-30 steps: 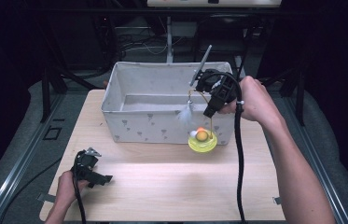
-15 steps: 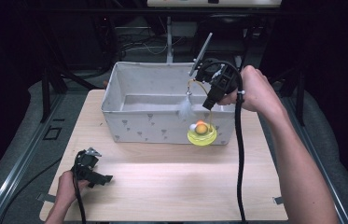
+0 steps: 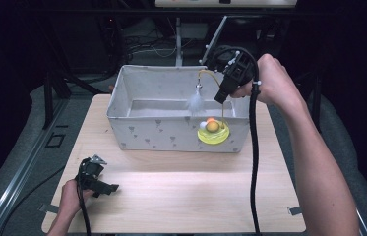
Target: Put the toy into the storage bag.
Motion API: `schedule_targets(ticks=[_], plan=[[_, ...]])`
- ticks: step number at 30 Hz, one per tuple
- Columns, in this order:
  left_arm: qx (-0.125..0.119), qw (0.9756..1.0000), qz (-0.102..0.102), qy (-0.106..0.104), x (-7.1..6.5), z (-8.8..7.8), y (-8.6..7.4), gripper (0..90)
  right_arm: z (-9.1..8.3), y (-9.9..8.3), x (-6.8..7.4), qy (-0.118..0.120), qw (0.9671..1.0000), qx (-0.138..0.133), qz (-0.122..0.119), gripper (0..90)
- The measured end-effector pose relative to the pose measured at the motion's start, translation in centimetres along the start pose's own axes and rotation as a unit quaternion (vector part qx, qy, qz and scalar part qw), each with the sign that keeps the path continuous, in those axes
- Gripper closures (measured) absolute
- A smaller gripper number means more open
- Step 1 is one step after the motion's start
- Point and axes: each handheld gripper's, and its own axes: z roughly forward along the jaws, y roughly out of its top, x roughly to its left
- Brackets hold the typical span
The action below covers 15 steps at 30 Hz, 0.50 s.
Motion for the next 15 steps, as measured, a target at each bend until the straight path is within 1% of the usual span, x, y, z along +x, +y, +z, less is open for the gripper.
schedule_targets(ticks=[1, 2, 3, 4, 5, 6, 8, 9, 11, 13, 15], plan=[[-0.001, 1.0, -0.001, 0.003, 0.0, 0.0, 0.0, 3.0, -0.5, 0.2, -0.2, -0.005, 1.0, 0.001, 0.0, 88.0], [-0.002, 1.0, -0.003, 0.004, -0.1, 0.1, 0.0, 3.0, -0.5, 0.2, -0.2, -0.005, 1.0, 0.001, 0.0, 88.0], [0.001, 1.0, -0.001, 0.0, -0.1, 0.1, 0.0, 3.0, -1.1, 0.4, -0.4, -0.01, 0.9999, -0.004, 0.002, 88.0], [0.003, 1.0, 0.002, -0.001, -0.1, 0.1, 0.1, 3.0, -1.3, 0.5, -0.5, -0.011, 0.9999, -0.002, 0.0, 88.0], [0.003, 1.0, 0.002, -0.001, -0.1, 0.1, 0.1, 3.0, -1.3, 0.5, -0.5, -0.011, 0.9999, -0.002, 0.0, 88.0], [0.003, 1.0, 0.004, 0.003, -0.2, 0.1, 0.1, 3.0, -1.9, 0.9, -0.7, -0.014, 0.9999, -0.004, 0.003, 88.1], [0.003, 1.0, 0.004, 0.001, -0.2, 0.1, 0.1, 3.0, -2.0, 1.0, -0.7, -0.013, 0.9999, -0.007, 0.006, 88.1], [0.002, 1.0, 0.002, 0.001, -0.1, 0.0, 0.0, 3.0, -2.5, 1.4, -1.1, -0.015, 0.9998, -0.007, 0.007, 88.0], [0.0, 1.0, 0.002, 0.004, -0.1, 0.0, 0.0, 3.0, -2.6, 1.6, -1.2, -0.016, 0.9998, -0.006, 0.008, 88.1], [-0.001, 1.0, 0.001, 0.005, -0.1, 0.0, 0.0, 3.0, -2.8, 1.9, -1.6, -0.015, 0.9997, -0.011, 0.014, 88.1], [-0.002, 1.0, 0.0, 0.003, -0.1, 0.0, 0.0, 3.0, -3.1, 2.2, -1.9, -0.021, 0.9996, -0.011, 0.015, 88.0]])
